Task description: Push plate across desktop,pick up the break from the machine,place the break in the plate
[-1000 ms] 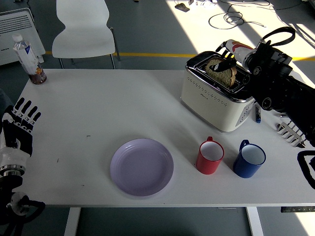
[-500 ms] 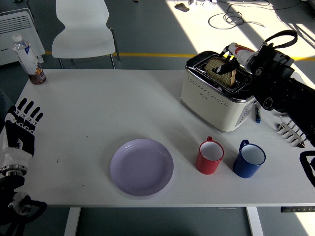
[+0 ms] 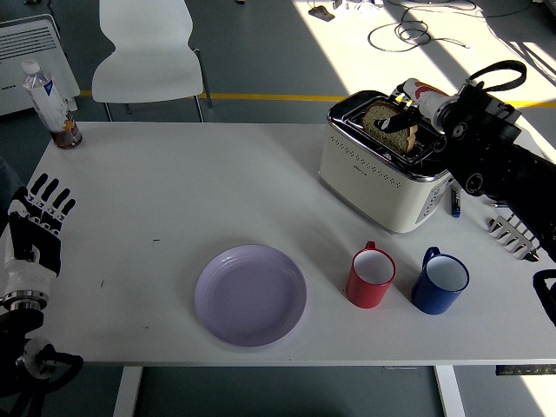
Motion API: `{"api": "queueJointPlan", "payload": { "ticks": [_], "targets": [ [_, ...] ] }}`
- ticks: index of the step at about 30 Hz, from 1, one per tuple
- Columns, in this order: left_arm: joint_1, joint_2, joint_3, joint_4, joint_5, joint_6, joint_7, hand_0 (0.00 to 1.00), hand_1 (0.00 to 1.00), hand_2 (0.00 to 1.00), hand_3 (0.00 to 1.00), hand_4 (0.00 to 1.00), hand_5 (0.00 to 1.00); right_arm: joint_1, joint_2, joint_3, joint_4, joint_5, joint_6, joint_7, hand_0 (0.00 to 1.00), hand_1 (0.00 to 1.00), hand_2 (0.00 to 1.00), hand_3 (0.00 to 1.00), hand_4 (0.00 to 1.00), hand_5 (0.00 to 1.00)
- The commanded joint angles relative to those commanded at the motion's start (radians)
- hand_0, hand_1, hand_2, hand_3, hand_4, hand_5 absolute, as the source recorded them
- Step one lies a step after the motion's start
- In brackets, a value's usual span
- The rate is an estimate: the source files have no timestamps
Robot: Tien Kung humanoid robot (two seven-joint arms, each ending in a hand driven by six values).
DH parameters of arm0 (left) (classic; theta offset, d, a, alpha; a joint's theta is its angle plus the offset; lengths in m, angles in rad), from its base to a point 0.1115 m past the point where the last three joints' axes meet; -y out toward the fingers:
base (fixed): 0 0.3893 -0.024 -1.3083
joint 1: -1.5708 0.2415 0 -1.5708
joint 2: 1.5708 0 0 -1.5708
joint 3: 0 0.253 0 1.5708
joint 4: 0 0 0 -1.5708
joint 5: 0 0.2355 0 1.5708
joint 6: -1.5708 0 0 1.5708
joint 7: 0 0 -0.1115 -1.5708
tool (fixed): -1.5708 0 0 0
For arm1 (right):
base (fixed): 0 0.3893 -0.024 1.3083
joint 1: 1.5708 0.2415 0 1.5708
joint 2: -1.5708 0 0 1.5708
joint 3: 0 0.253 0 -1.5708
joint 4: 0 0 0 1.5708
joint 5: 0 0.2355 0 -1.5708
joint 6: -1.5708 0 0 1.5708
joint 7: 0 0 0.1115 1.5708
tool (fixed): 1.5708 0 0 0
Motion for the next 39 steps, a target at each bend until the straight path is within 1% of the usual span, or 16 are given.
{"api": "queueJointPlan", "payload": {
  "ticks": [4, 5, 10, 11, 16, 17, 23, 27, 29, 30, 34, 35, 37, 38, 39],
  "targets": [
    [-0.001, -0.001, 0.004, 0.003, 0.0, 0.0, -0.001, 0.81, 0.83, 0.888, 0.865, 0.513, 0.998, -0.003, 0.0, 0.015, -0.008, -0.003, -0.008, 0.001, 0.453, 0.477, 0.477, 0.57, 0.686, 0.249],
    [-0.001, -0.002, 0.005, 0.003, 0.0, 0.0, -0.001, 0.809, 0.829, 0.888, 0.865, 0.512, 0.998, -0.004, 0.0, 0.012, -0.01, 0.0, -0.011, 0.002, 0.421, 0.45, 0.488, 0.536, 0.537, 0.095],
    [-0.004, -0.003, 0.005, 0.003, 0.001, 0.001, -0.001, 0.809, 0.829, 0.888, 0.865, 0.512, 0.998, -0.004, 0.0, -0.002, -0.015, 0.011, -0.023, 0.003, 0.421, 0.45, 0.488, 0.536, 0.537, 0.095],
    [-0.004, -0.003, 0.004, 0.003, 0.001, 0.001, -0.002, 0.809, 0.829, 0.888, 0.864, 0.512, 0.998, -0.004, 0.0, -0.003, -0.015, 0.011, -0.025, 0.003, 0.386, 0.437, 0.482, 0.517, 0.507, 0.062],
    [-0.006, -0.004, 0.003, 0.005, 0.002, 0.0, -0.002, 0.809, 0.829, 0.888, 0.864, 0.512, 0.998, -0.005, 0.0, -0.008, -0.013, 0.007, -0.038, 0.009, 0.386, 0.437, 0.482, 0.517, 0.507, 0.062],
    [-0.006, -0.004, 0.003, 0.006, 0.002, 0.001, -0.002, 0.809, 0.827, 0.888, 0.864, 0.512, 0.998, -0.005, 0.0, -0.008, -0.012, 0.006, -0.04, 0.01, 0.391, 0.426, 0.469, 0.507, 0.486, 0.023],
    [-0.007, -0.005, 0.005, 0.008, 0.002, 0.0, -0.003, 0.809, 0.827, 0.887, 0.864, 0.512, 0.998, 0.005, 0.0, 0.023, 0.005, -0.027, -0.038, 0.006, 0.396, 0.422, 0.466, 0.507, 0.477, 0.012],
    [-0.008, -0.005, 0.004, 0.009, 0.003, 0.0, -0.002, 0.809, 0.827, 0.887, 0.864, 0.512, 0.998, 0.021, 0.0, 0.074, 0.033, -0.083, -0.028, -0.001, 0.396, 0.422, 0.466, 0.507, 0.477, 0.012],
    [-0.006, -0.004, 0.005, 0.008, 0.003, 0.0, -0.001, 0.809, 0.827, 0.888, 0.864, 0.511, 0.998, 0.031, 0.0, 0.116, 0.054, -0.13, -0.029, -0.005, 0.391, 0.413, 0.46, 0.508, 0.471, 0.009],
    [-0.005, -0.003, 0.005, 0.008, 0.003, 0.0, -0.001, 0.809, 0.827, 0.888, 0.864, 0.511, 0.998, 0.032, 0.0, 0.122, 0.056, -0.138, -0.029, -0.006, 0.391, 0.413, 0.46, 0.508, 0.471, 0.009],
    [0.0, -0.002, 0.005, 0.008, 0.002, 0.0, -0.001, 0.809, 0.827, 0.888, 0.864, 0.511, 0.998, 0.049, 0.0, 0.197, 0.115, -0.258, -0.038, -0.018, 0.391, 0.413, 0.46, 0.508, 0.471, 0.009],
    [0.0, -0.002, 0.005, 0.008, 0.002, 0.0, -0.001, 0.809, 0.827, 0.888, 0.864, 0.511, 0.998, 0.05, 0.0, 0.203, 0.12, -0.278, -0.038, -0.02, 0.388, 0.403, 0.452, 0.501, 0.468, 0.014],
    [0.003, -0.001, 0.006, 0.008, 0.003, 0.0, -0.001, 0.809, 0.827, 0.888, 0.864, 0.511, 0.998, 0.053, -0.002, 0.232, 0.152, -0.332, -0.042, -0.031, 0.388, 0.403, 0.452, 0.501, 0.468, 0.014],
    [0.004, -0.001, 0.008, 0.009, 0.002, 0.0, -0.001, 0.809, 0.827, 0.888, 0.864, 0.511, 0.998, 0.053, -0.007, 0.254, 0.178, -0.368, -0.042, -0.039, 0.388, 0.403, 0.452, 0.501, 0.468, 0.014],
    [0.005, 0.0, 0.009, 0.01, 0.001, 0.0, -0.001, 0.809, 0.827, 0.888, 0.864, 0.511, 0.998, 0.054, -0.008, 0.26, 0.185, -0.383, -0.042, -0.041, 0.388, 0.403, 0.452, 0.501, 0.468, 0.014]
  ]
}}
